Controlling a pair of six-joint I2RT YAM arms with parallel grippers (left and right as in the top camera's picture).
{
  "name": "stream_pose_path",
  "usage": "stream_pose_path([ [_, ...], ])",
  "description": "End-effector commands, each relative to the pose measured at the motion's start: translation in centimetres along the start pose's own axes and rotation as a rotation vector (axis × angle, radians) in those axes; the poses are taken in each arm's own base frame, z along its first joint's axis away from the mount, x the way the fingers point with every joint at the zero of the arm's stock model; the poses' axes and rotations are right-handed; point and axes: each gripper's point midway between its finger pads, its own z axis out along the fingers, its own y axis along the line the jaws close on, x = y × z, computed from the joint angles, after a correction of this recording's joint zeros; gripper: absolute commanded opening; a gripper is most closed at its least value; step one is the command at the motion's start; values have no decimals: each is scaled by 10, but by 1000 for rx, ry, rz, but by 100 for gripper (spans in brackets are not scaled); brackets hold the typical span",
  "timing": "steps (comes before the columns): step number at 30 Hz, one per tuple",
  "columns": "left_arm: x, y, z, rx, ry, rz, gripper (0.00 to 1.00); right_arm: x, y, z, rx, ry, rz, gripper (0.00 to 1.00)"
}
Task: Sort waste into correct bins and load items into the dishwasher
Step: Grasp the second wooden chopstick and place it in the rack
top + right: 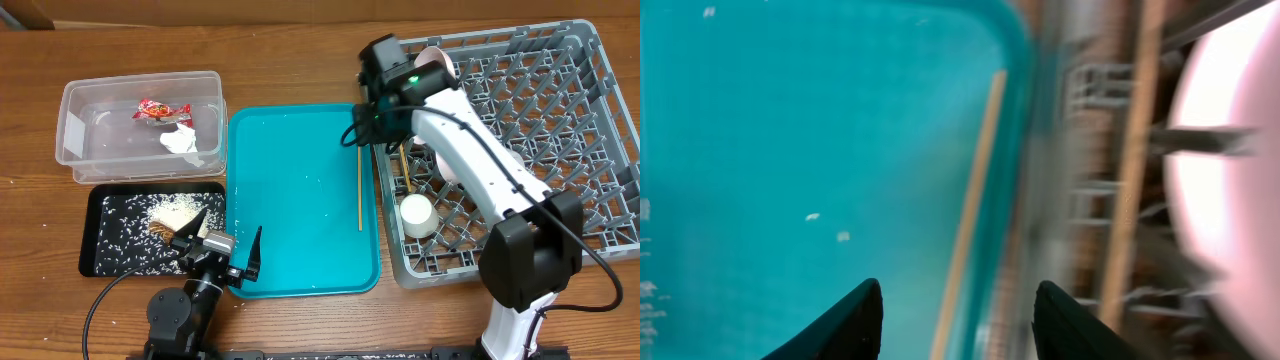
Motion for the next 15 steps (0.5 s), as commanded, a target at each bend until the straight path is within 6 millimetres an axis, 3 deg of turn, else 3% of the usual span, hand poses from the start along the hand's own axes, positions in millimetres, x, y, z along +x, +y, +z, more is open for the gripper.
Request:
stream_pose_path([
  [1, 0, -4, 0, 18, -5, 1, 100, 20, 30, 7, -26, 17, 44, 51],
  [3, 0, -4, 0, 18, -5, 1, 100, 30, 28, 23, 60, 23, 5, 51],
  [7, 0, -4, 0, 18, -5, 1, 100, 43, 5, 54, 255, 41, -42, 51],
  [15, 0, -4, 0, 18, -4, 1, 100, 61, -6, 98, 313, 136, -65, 52],
])
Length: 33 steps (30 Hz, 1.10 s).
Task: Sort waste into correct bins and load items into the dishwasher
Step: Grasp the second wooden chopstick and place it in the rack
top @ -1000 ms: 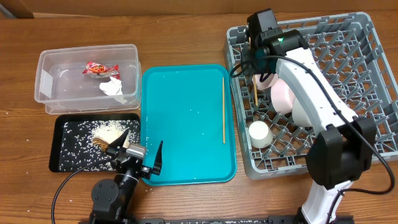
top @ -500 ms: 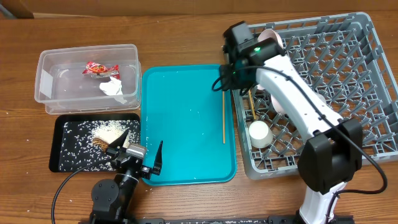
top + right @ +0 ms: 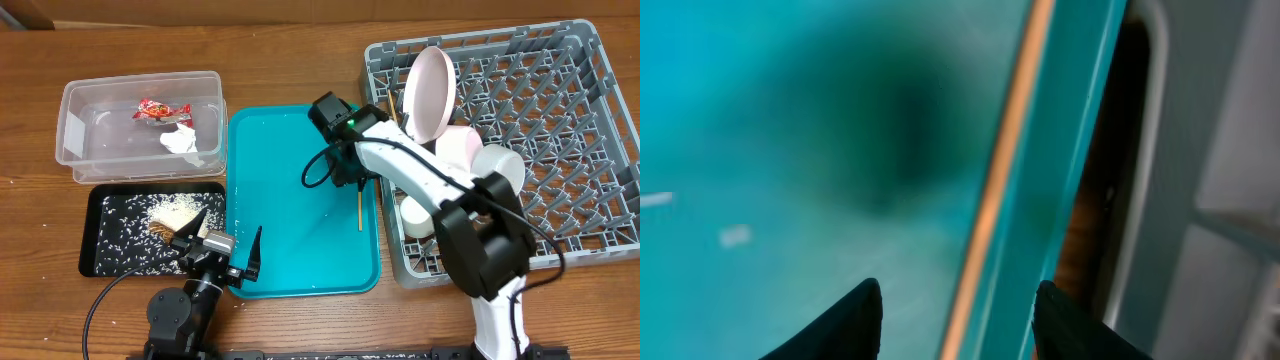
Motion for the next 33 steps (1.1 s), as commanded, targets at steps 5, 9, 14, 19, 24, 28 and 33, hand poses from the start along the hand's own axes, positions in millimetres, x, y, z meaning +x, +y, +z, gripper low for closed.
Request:
stream_pose_path([
  [5, 0, -4, 0, 18, -4, 1, 100, 8, 4, 26, -21, 63, -50, 32],
  [9, 0, -4, 0, 18, -4, 1, 100, 21, 16, 35, -87, 129, -72, 30],
  [14, 0, -4, 0, 18, -4, 1, 100, 29, 17, 36, -92, 166, -71, 17],
  [19, 0, -4, 0, 18, -4, 1, 100, 32, 23, 18, -102, 178, -89, 4],
  [24, 0, -4, 0, 18, -4, 1, 100, -2, 28, -47, -165, 15, -86, 4],
  [28, 0, -4, 0, 18, -4, 1, 100, -42, 11, -116, -182, -206, -38, 4],
  [33, 0, -4, 0, 18, -4, 1, 100, -74, -49, -153, -102, -370, 5, 4],
])
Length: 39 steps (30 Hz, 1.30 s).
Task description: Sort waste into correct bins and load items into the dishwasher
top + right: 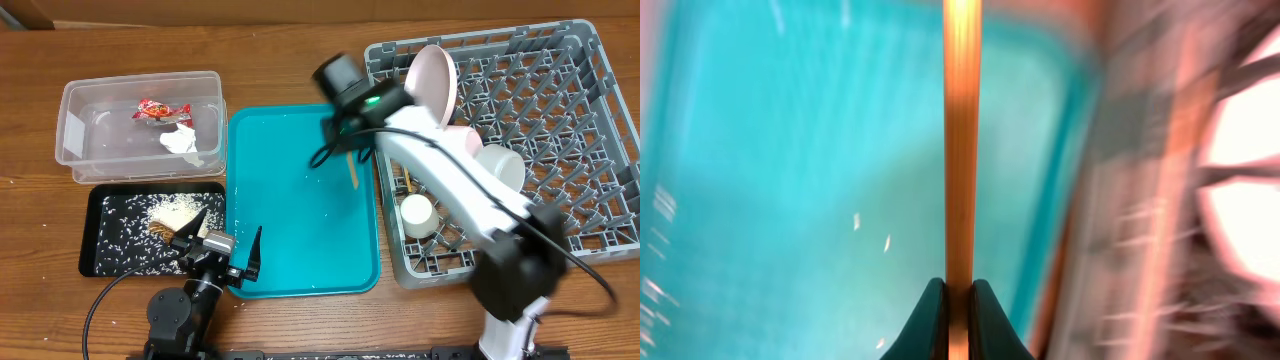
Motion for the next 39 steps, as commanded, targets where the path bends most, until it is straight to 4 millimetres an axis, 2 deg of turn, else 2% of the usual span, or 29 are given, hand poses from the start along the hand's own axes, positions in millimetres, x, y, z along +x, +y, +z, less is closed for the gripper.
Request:
stream_pose_path([
  [1, 0, -4, 0, 18, -4, 1, 100, -30, -49, -33, 80, -112, -3, 4],
  [2, 0, -4, 0, 18, -4, 1, 100, -28, -63, -24, 98, -92, 18, 4],
  [6, 0, -4, 0, 18, -4, 1, 100, -5, -92, 19, 145, 35, -15, 4],
  [9, 0, -4, 0, 18, -4, 1, 100, 4, -94, 29, 153, 82, -28, 4],
  [12, 0, -4, 0, 18, -4, 1, 100, 3, -91, 19, 155, 68, -25, 25],
  [13, 0, -4, 0, 18, -4, 1, 100, 1, -90, 7, 152, 55, -11, 34],
  [16, 0, -4, 0, 18, -4, 1, 100, -2, -77, -32, 85, 10, 3, 44],
  [19, 0, -4, 0, 18, -4, 1, 100, -1, -49, -90, -46, -81, -22, 58],
  [20, 0, -4, 0, 18, -4, 1, 100, 1, -35, -115, -102, -125, -40, 72],
  [21, 0, -4, 0, 18, -4, 1, 100, 5, -21, -144, -162, -179, -65, 100],
  [23, 0, -4, 0, 18, -4, 1, 100, 16, -5, -182, -234, -241, -103, 100],
  [24, 0, -4, 0, 18, -4, 1, 100, 28, 5, -206, -281, -271, -132, 100],
  [27, 0, -4, 0, 18, -4, 1, 100, 45, 13, -240, -326, -325, -170, 100],
  [29, 0, -4, 0, 18, -4, 1, 100, 62, 9, -258, -335, -332, -180, 100],
  [30, 0, -4, 0, 18, -4, 1, 100, 79, -1, -266, -326, -313, -177, 100],
  [33, 0, -4, 0, 18, -4, 1, 100, 98, -30, -280, -257, -314, -82, 100],
  [34, 0, -4, 0, 18, -4, 1, 100, 106, -48, -291, -205, -351, -12, 100],
  [36, 0, -4, 0, 18, -4, 1, 100, 109, -70, -308, -124, -437, 18, 100],
  [39, 0, -4, 0, 18, -4, 1, 100, 99, -100, -331, -31, -600, 50, 100],
])
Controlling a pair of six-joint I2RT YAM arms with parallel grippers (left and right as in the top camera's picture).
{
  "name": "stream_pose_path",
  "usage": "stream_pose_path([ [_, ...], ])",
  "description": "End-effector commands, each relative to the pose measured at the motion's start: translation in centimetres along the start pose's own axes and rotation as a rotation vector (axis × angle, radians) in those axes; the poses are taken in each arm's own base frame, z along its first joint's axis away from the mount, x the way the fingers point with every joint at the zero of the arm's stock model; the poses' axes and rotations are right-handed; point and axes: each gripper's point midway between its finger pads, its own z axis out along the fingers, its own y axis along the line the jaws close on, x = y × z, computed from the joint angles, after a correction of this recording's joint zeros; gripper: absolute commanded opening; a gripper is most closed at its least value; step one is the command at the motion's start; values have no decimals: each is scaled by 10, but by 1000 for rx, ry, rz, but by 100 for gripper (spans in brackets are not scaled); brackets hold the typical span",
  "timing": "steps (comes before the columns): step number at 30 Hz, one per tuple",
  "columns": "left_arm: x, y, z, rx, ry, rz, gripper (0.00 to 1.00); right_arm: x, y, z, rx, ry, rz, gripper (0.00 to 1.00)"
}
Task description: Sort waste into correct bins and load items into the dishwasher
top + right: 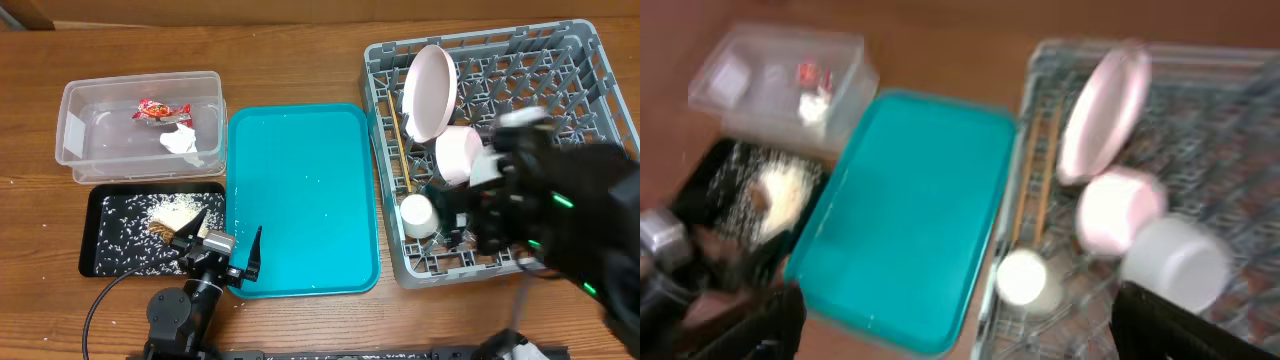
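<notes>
Two wooden chopsticks (400, 150) lie side by side in the left column of the grey dishwasher rack (580, 60); the right wrist view shows them too (1035, 180). The rack also holds an upright pink plate (428, 78), a pink bowl (458, 155) and a white cup (416, 213). The teal tray (300, 200) holds only crumbs. My right gripper (955, 295) is open, high above the rack's front; its arm is a dark blur in the overhead view. My left gripper (225, 238) rests open at the tray's front left corner.
A clear bin (140, 125) at the back left holds a red wrapper (160, 110) and a crumpled tissue (182, 140). In front of it, a black tray (120, 245) holds scattered rice. A second white cup (1175, 262) lies in the rack, to the right of the bowl.
My right gripper was shut on a chopstick above the tray's right side. Now the chopstick lies in the rack beside the other one, and the gripper is open, high over the rack's front.
One chopstick lay on the teal tray's right side and one in the rack, with my open right gripper above the tray's edge. Then the gripper was low over the tray's chopstick, then shut on it and lifted. Now both chopsticks are in the rack. The left arm stayed still.
</notes>
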Motion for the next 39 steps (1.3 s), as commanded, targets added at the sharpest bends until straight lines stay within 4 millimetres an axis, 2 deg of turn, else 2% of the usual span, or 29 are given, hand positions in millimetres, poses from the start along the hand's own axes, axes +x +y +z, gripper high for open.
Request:
stream_pose_path([
  [1, 0, -4, 0, 18, -4, 1, 100, -15, -37, -21, 146, -165, 27, 100],
  [3, 0, -4, 0, 18, -4, 1, 100, -19, -50, -22, 177, -236, 68, 100],
  [6, 0, -4, 0, 18, -4, 1, 100, -18, -80, -14, 265, -355, 122, 100],
  [9, 0, -4, 0, 18, -4, 1, 100, -6, -101, -1, 318, -444, 157, 100],
  [11, 0, -4, 0, 18, -4, 1, 100, 17, -104, 15, 303, -460, 159, 100],
  [12, 0, -4, 0, 18, -4, 1, 100, 38, -103, 26, 283, -451, 157, 100],
  [15, 0, -4, 0, 18, -4, 1, 100, 78, -105, 43, 268, -441, 154, 100],
  [19, 0, -4, 0, 18, -4, 1, 100, 115, -112, 60, 276, -464, 159, 100],
  [22, 0, -4, 0, 18, -4, 1, 100, 132, -116, 74, 266, -516, 158, 100],
  [28, 0, -4, 0, 18, -4, 1, 100, 147, -125, 98, 254, -608, 153, 100],
  [35, 0, -4, 0, 18, -4, 1, 100, 164, -139, 137, 253, -706, 140, 100],
  [39, 0, -4, 0, 18, -4, 1, 100, 164, -138, 137, 252, -706, 140, 100],
])
